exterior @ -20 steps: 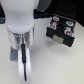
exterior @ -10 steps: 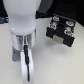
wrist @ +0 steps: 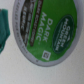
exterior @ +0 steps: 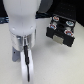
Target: Open the kcup holder, insert the kcup into the holder, and close the kcup holder
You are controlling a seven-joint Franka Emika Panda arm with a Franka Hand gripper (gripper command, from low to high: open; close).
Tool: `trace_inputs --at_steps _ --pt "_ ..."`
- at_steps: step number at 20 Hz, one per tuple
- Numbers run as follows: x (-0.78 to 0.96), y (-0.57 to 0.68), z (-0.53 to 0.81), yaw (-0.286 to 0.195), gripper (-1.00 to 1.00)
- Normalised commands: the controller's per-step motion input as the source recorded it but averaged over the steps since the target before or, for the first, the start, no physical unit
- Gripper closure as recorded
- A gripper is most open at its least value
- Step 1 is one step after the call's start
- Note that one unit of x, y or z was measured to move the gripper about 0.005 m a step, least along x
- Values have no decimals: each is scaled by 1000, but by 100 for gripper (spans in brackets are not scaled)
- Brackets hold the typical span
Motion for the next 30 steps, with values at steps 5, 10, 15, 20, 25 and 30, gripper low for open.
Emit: trace_inputs --at_steps 5,10,15,20,25,30 --pt "67 -1 36 -12 100" --pt "61 96 226 -19 100" --pt "38 319 648 -11 100" --pt "16 453 817 11 100" --pt "16 490 803 65 100" --pt "3 480 735 81 100"
